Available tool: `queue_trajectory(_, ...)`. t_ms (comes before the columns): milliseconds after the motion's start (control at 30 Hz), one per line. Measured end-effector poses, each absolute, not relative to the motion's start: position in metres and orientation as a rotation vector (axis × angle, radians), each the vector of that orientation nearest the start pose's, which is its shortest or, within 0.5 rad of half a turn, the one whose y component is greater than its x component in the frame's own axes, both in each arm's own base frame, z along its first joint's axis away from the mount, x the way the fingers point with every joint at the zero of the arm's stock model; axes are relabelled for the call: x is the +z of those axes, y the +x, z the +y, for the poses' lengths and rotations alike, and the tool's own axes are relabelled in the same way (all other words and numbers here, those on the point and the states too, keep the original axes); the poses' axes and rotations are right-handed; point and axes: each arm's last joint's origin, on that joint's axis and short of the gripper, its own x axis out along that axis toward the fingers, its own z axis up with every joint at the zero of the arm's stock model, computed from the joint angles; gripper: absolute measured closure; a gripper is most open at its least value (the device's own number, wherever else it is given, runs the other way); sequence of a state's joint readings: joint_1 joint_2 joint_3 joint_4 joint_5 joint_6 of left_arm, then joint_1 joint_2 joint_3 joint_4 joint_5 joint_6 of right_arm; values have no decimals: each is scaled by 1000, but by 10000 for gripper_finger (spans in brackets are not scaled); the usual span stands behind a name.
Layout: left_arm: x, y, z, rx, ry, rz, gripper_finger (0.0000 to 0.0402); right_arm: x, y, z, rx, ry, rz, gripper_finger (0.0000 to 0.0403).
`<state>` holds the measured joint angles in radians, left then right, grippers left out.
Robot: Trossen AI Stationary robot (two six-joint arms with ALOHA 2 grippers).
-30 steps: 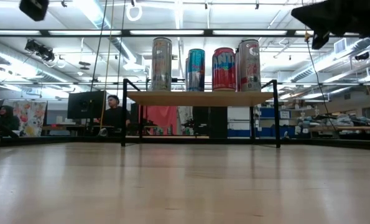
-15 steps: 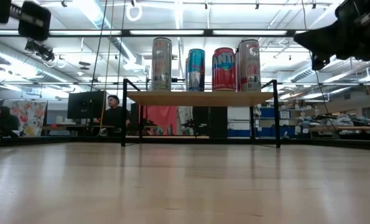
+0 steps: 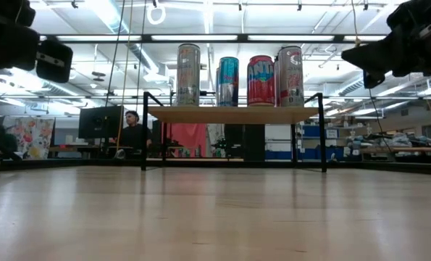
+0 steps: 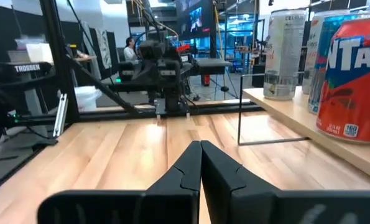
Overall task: Place canned beverage on shelf
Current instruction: Return to Home Position
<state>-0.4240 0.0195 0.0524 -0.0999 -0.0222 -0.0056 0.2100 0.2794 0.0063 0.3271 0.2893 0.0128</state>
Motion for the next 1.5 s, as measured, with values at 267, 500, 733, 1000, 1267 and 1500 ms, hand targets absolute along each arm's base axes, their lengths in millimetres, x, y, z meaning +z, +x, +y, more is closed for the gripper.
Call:
queue_trajectory(267,169,87,-39,-394,14,72,395,164,113,15,-111,19,34,387)
queue_trajectory(500,169,88,-38,-384,32,69,395,152,111,13,-175,61,152,387)
queue_trajectory(733,169,88,-38,-380,-10,75,395,153,112,14,-122,55,143,387)
queue_trajectory(1000,169,88,-38,-378,-21,77,395,152,112,17,-36,81,163,387)
queue_trajectory(1267,169,88,-38,-378,-21,76,395,153,112,17,-35,68,156,387)
queue_trajectory(1500,169,88,-38,-377,-23,69,395,155,110,16,-37,73,127,387)
